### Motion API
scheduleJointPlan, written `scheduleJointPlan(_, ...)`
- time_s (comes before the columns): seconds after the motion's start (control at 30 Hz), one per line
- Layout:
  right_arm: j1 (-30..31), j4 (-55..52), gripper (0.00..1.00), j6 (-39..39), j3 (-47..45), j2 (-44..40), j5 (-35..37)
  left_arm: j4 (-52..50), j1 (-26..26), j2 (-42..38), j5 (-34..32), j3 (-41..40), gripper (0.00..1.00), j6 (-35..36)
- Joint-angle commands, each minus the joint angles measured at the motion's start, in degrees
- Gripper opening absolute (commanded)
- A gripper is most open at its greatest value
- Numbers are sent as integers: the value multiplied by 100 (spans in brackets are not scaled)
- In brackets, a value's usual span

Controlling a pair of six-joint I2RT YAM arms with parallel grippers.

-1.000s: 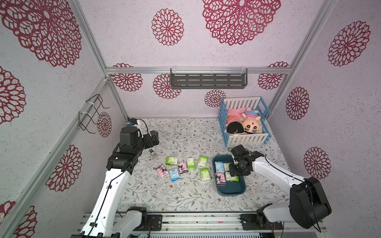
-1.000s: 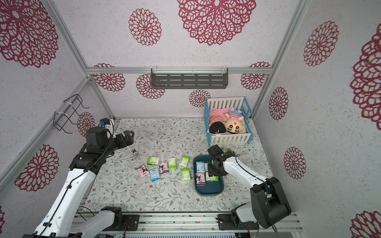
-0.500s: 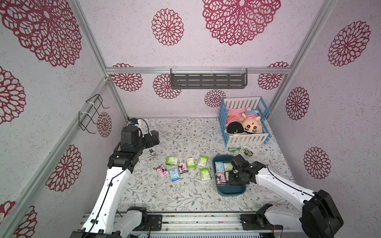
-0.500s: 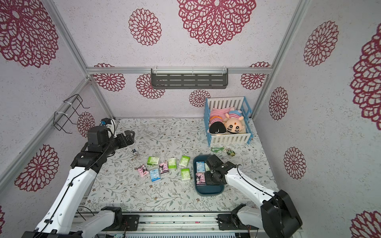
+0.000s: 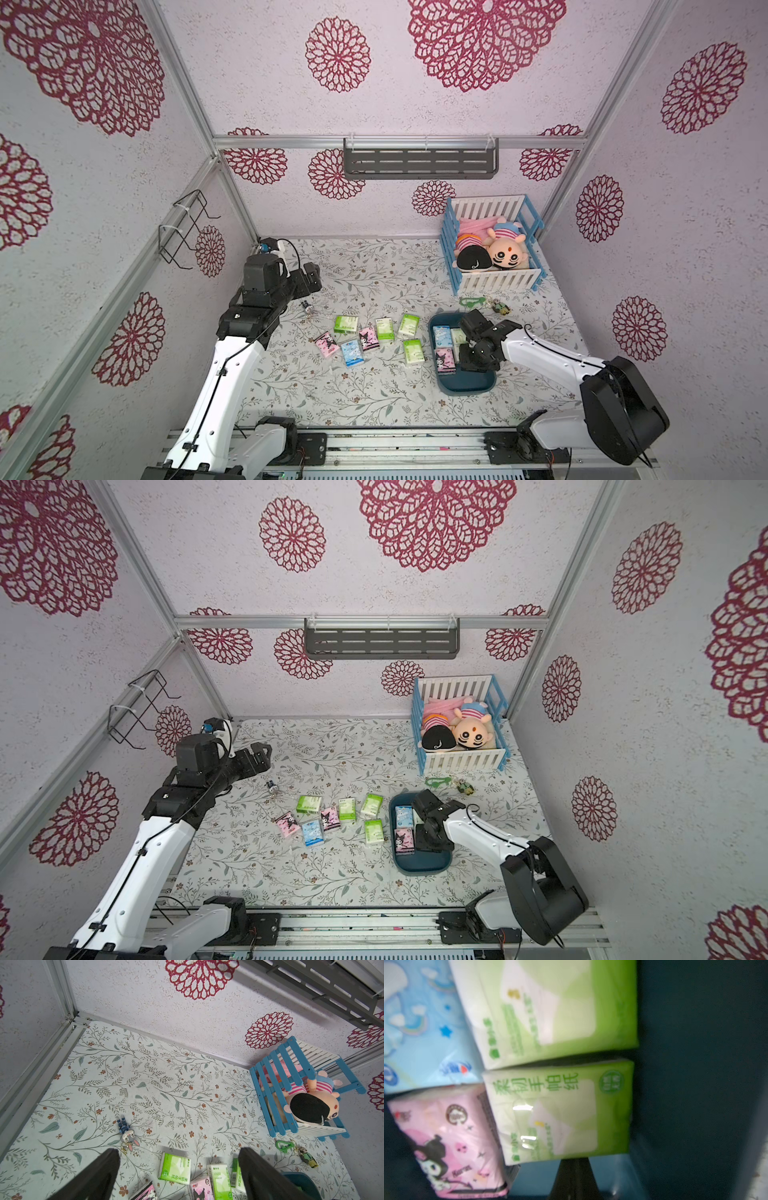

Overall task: Put the pocket tissues into the storage box
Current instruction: Place the pocket tissues in the storage box, then pick up the pocket tissues from the center of the board.

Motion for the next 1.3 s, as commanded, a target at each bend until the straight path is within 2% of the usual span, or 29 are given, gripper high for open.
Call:
scheduleJointPlan(0.0,-63,215,0,-247,231,132,313,98,-32,-22,-50,90,97,50)
scheduleJointPlan(0.3,-85,365,1,-476,433,275,389,87,-27,70,-68,118,97,55)
scheduleJointPlan(0.43,-62,299,32,-462,441,-72,280,96,-32,75,-18,127,97,-60)
scheduleJointPlan(0.53,30,111,44,-402,545,-411,284,124,-32,28,37,86,97,-172)
scheduleJointPlan(0.77,458,37,53,-590,1160,-777,447,129,4,50,-39,19,97,-113)
scheduleJointPlan(0.83,609,407,54,-734,1400,-678,406,176,244,61,380,-1,97,-233)
scheduleJointPlan(0.93,868,1303,52,-850,1923,-209,7,434,865,-47,1011,-197,97,-567)
scheduleJointPlan(1.0,1027,1947,52,-861,2384,303,-445,374,1164,-129,1057,-233,97,-616)
scheduleJointPlan(1.1,1306,2651,53,-899,3195,1269,-885,69,1246,-171,961,-179,97,-389)
scheduleJointPlan(1.27,1710,2190,55,-1153,5187,3468,-1031,-9,1250,-281,918,-348,97,-389)
